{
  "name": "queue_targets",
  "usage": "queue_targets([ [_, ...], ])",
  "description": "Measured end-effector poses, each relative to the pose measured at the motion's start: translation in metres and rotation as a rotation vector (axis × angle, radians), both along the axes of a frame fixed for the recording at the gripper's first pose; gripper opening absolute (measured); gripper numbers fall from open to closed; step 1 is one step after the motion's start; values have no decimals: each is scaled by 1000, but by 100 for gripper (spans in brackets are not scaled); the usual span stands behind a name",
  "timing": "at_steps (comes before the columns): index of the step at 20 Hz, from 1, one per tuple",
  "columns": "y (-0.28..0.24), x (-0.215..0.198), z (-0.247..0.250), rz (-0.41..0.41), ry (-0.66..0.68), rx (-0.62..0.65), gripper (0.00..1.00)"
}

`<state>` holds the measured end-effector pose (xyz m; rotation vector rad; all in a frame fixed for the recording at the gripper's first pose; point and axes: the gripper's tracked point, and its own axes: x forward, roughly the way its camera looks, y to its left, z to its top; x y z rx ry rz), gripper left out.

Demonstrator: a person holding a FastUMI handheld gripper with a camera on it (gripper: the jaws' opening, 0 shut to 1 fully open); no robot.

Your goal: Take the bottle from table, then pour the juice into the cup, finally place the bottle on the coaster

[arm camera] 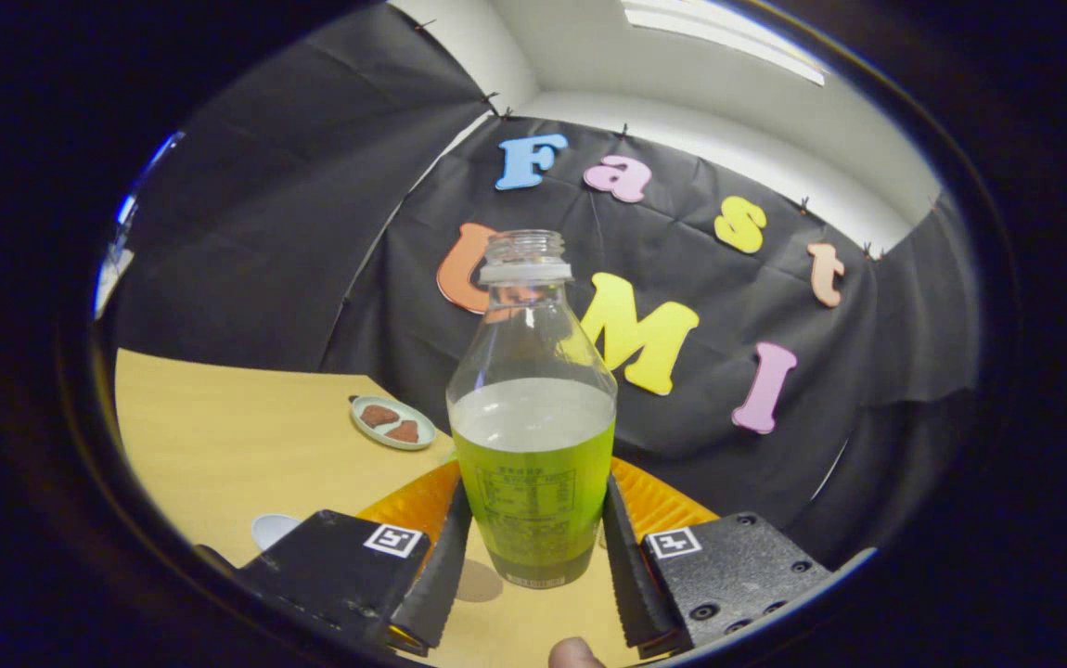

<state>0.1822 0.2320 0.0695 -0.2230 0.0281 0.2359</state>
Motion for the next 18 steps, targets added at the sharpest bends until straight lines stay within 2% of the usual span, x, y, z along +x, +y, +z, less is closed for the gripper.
queue_targets([
  [3,6,13,-21,39,92,169,73],
  [7,13,38,-39,49,132,234,73],
  [18,7,112,-105,-17,224,259,74],
])
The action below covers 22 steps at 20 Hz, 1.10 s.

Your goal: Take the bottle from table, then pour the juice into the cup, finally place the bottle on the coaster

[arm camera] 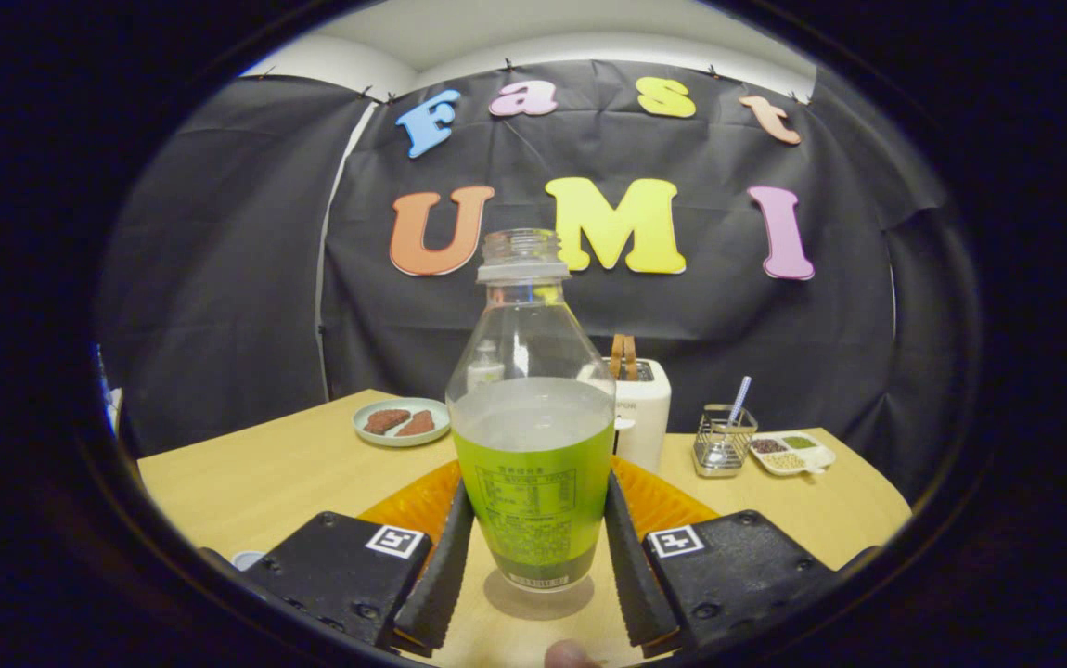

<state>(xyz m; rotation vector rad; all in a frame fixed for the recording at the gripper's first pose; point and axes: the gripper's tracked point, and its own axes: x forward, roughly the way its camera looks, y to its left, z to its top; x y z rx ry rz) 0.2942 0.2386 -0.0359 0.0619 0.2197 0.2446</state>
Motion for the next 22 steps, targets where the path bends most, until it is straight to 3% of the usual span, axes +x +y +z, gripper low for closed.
queue_targets([
  [8,8,28,-54,-7,79,-5,74],
  [14,6,30,-67,-20,92,35,75],
  [22,5,29,-75,-33,86,53,86],
])
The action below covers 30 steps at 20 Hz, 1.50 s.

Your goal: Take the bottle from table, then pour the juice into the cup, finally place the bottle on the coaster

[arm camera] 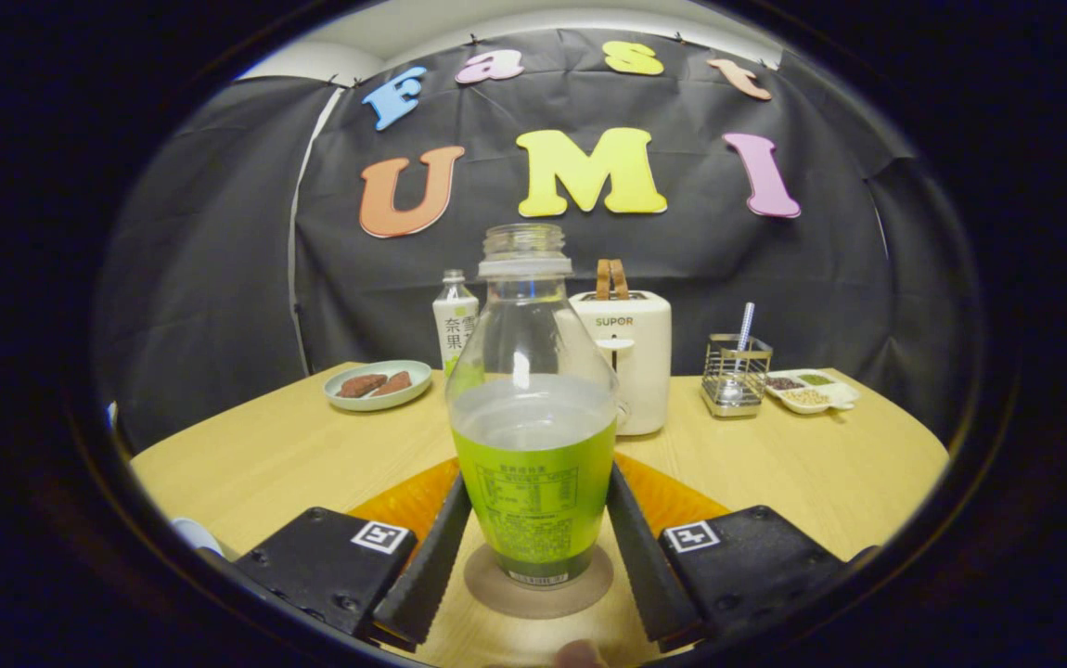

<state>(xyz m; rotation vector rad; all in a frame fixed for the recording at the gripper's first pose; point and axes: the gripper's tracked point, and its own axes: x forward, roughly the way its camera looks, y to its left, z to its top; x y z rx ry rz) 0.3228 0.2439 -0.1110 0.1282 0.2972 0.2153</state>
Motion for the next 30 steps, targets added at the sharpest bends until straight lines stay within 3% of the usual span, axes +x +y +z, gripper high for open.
queue_targets([
  [3,-4,-1,0,-14,4,7,98],
  [14,-32,-73,44,25,-44,75,98],
  [25,-187,-207,136,-193,-284,-74,100],
  [30,-227,-284,145,-282,-344,-89,100],
])
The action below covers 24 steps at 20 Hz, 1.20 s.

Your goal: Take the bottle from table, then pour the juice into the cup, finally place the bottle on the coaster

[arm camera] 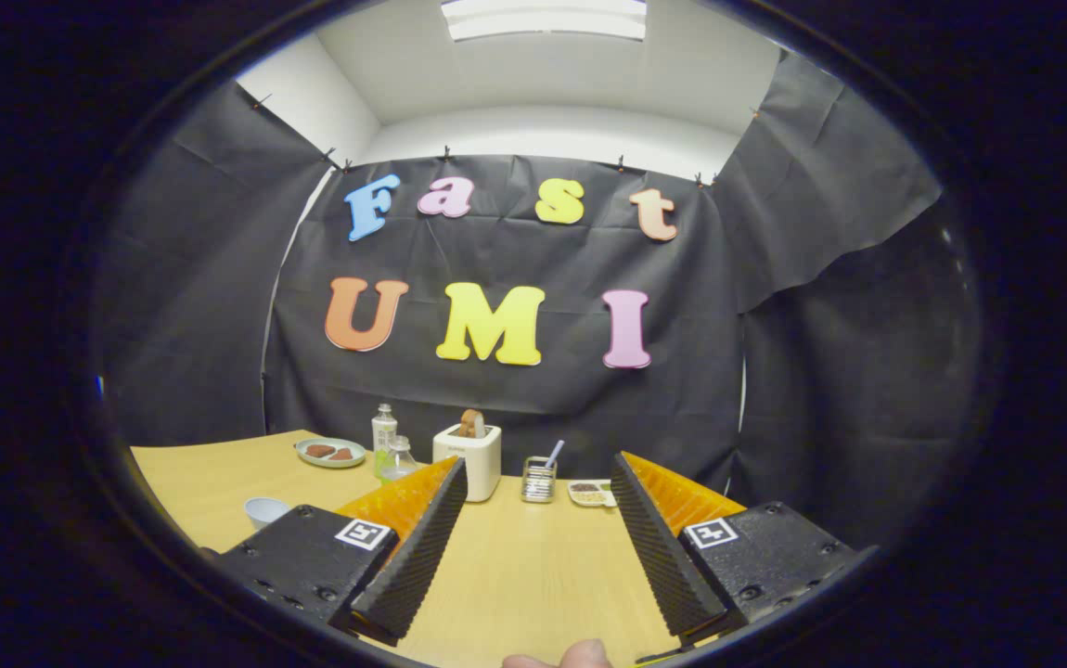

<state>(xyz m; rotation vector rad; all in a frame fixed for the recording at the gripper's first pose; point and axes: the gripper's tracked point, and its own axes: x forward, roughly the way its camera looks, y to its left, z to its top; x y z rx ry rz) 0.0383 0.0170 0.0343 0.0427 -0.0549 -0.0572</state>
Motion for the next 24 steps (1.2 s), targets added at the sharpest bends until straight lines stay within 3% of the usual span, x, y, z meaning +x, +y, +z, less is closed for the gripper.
queue_targets([
  [13,-6,-125,-21,-6,-26,53,99],
  [24,-18,-166,-27,-11,-40,73,99],
])
